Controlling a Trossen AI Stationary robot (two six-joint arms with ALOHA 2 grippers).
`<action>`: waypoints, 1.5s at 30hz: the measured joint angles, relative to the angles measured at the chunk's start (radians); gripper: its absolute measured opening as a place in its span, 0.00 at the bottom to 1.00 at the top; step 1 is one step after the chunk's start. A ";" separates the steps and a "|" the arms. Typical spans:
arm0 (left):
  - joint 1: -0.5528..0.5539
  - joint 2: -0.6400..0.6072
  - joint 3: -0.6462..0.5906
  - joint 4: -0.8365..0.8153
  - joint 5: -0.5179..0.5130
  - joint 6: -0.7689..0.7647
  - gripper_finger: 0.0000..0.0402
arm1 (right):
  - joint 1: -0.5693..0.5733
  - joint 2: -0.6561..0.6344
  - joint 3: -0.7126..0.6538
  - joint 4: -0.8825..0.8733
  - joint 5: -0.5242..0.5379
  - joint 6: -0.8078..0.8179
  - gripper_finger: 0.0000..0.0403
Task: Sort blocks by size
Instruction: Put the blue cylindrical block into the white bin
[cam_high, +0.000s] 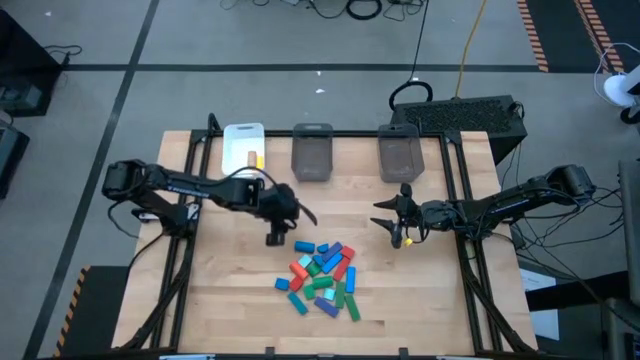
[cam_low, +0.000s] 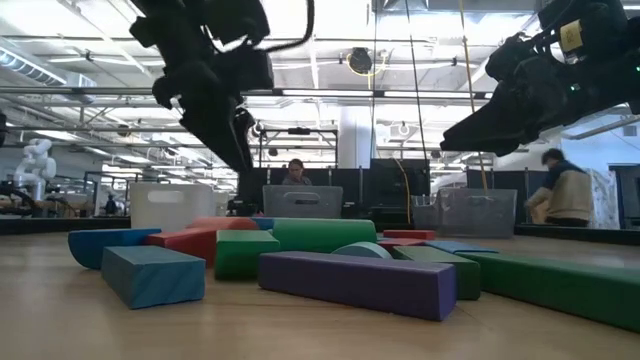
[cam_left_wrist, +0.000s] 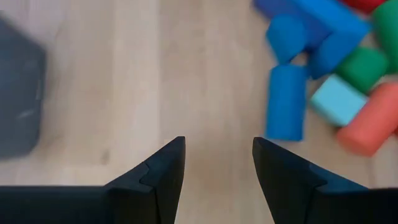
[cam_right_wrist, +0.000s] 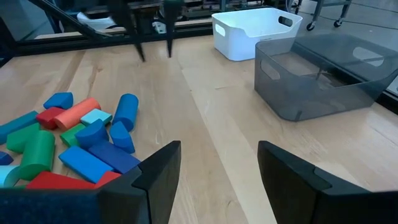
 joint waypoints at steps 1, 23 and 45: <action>-0.013 0.000 -0.003 0.023 0.000 0.000 0.48 | 0.000 0.000 0.000 0.000 0.000 0.000 0.50; -0.192 0.112 -0.005 0.203 -0.026 0.004 0.67 | 0.000 0.000 0.000 0.004 0.000 -0.003 0.50; -0.193 0.273 -0.005 0.232 -0.057 -0.047 0.69 | 0.000 0.000 0.000 0.006 0.000 0.000 0.50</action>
